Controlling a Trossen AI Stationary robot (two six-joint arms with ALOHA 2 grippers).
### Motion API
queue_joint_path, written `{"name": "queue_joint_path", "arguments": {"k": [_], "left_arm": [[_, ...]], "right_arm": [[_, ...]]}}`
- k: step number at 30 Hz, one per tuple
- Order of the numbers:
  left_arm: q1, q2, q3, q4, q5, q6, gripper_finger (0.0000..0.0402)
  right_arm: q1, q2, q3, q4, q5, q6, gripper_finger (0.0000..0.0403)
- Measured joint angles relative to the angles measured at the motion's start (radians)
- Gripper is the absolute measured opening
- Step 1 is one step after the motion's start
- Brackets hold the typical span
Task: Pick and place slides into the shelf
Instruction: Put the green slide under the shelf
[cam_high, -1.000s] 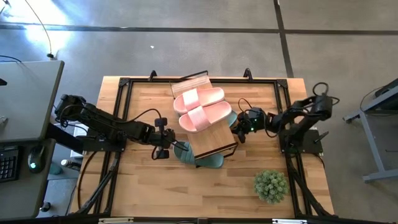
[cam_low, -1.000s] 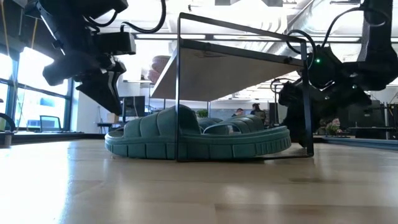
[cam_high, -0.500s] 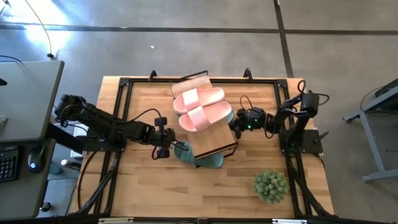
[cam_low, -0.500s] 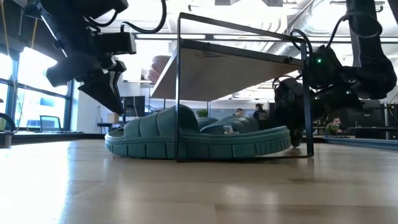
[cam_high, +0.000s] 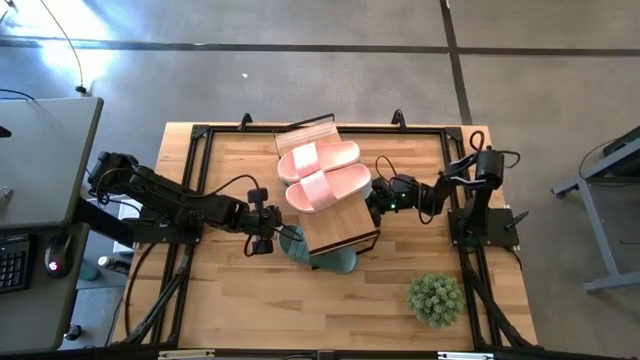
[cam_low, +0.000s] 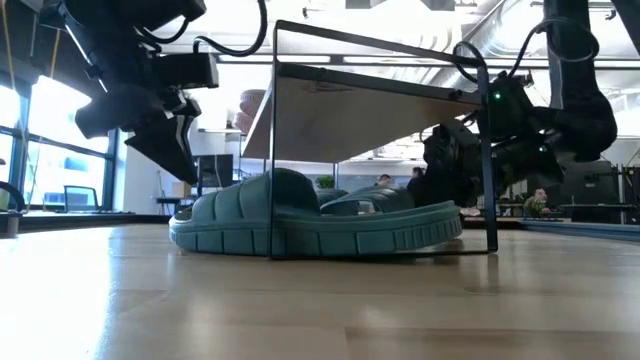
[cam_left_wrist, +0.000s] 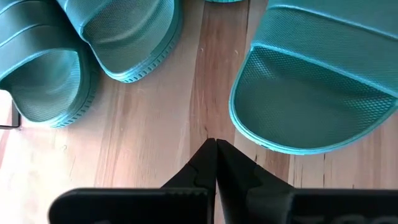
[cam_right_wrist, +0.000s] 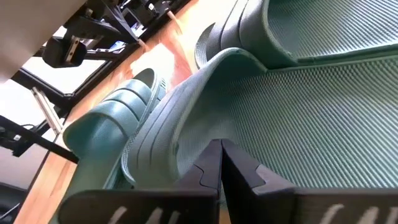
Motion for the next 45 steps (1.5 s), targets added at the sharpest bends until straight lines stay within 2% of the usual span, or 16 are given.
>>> {"name": "queue_joint_path", "arguments": {"k": [6, 10, 15, 19, 22, 30, 36, 41, 45], "left_arm": [[0.000, 0.000, 0.000, -0.001, 0.023, 0.000, 0.0001], [0.000, 0.000, 0.000, 0.000, 0.053, 0.000, 0.0001], [0.000, 0.000, 0.000, 0.001, 0.065, 0.000, 0.0001], [0.000, 0.000, 0.000, 0.001, 0.066, -0.001, 0.0001], [0.000, 0.000, 0.000, 0.001, 0.072, -0.001, 0.0001], [0.000, 0.000, 0.000, 0.001, 0.080, -0.002, 0.0001], [0.000, 0.000, 0.000, 0.002, 0.080, -0.009, 0.0001], [0.000, 0.000, 0.000, 0.002, 0.080, -0.017, 0.0001], [0.000, 0.000, 0.000, 0.003, 0.081, -0.023, 0.0001]], "right_arm": [[-0.050, 0.001, -0.049, 0.085, -0.057, 0.031, 0.0000], [-0.102, 0.000, -0.064, 0.107, -0.153, 0.077, 0.0000], [-0.176, -0.003, -0.065, 0.105, -0.321, 0.082, 0.0000], [-0.227, -0.003, -0.066, 0.103, -0.385, 0.097, 0.0006], [-0.258, -0.003, -0.066, 0.103, -0.402, 0.101, 0.0025], [-0.294, -0.004, -0.064, 0.109, -0.416, 0.200, 0.0110], [-0.290, -0.013, -0.063, 0.103, -0.403, 0.245, 0.0119], [-0.277, -0.099, -0.032, -0.051, -0.388, 0.223, 0.0119], [-0.286, -0.214, 0.048, -0.432, -0.371, 0.084, 0.0119]]}}
